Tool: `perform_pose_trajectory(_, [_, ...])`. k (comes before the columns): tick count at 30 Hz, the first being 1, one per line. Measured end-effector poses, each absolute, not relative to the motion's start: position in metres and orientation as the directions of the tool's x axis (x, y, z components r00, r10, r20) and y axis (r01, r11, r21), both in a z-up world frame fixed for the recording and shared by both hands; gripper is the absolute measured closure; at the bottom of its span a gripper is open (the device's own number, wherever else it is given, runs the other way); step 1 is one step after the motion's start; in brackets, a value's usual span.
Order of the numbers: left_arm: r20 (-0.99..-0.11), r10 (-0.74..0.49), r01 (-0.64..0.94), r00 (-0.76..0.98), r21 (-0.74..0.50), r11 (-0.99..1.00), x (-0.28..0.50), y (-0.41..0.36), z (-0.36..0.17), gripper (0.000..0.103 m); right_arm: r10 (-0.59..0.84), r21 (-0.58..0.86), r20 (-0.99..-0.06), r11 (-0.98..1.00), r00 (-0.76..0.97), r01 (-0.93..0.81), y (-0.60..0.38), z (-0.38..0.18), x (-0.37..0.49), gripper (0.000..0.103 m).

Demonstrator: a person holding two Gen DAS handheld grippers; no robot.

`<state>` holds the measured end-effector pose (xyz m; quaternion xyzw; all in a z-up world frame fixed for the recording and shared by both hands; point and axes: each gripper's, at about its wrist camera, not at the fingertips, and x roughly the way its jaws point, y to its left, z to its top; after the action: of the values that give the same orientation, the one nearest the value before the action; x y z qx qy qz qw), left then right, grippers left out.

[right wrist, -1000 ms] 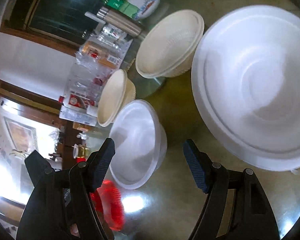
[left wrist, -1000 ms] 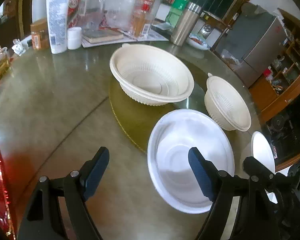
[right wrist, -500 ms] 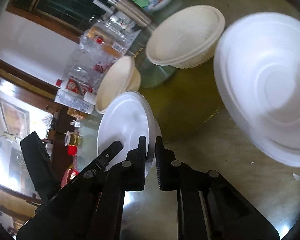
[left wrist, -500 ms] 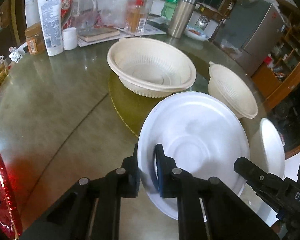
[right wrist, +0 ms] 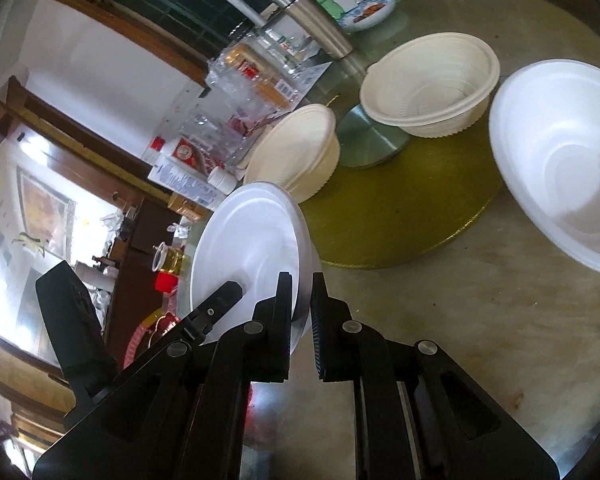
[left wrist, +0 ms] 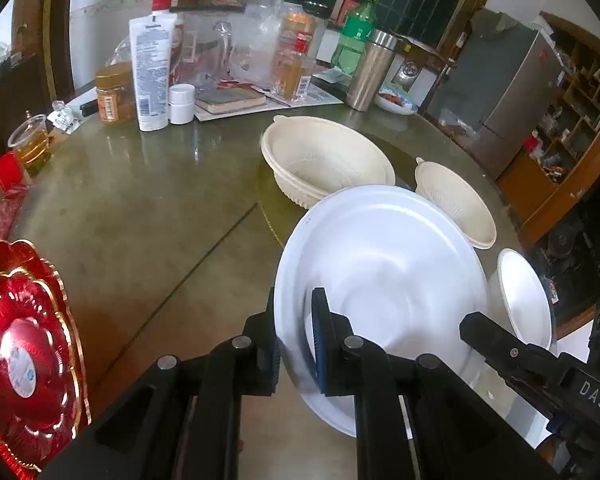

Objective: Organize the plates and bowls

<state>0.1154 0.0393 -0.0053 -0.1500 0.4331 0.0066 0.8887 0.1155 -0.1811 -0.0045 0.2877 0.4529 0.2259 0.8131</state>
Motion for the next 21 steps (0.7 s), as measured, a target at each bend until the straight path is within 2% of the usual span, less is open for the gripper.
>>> perform_pose_trajectory(21, [-0.729,-0.046,-0.209,0.683,-0.255,0.944,0.07,0.08,0.005,0.091,0.671,0.648,-0.583,0.724,0.458,-0.237,-0.131,0.012,0.093,0.093])
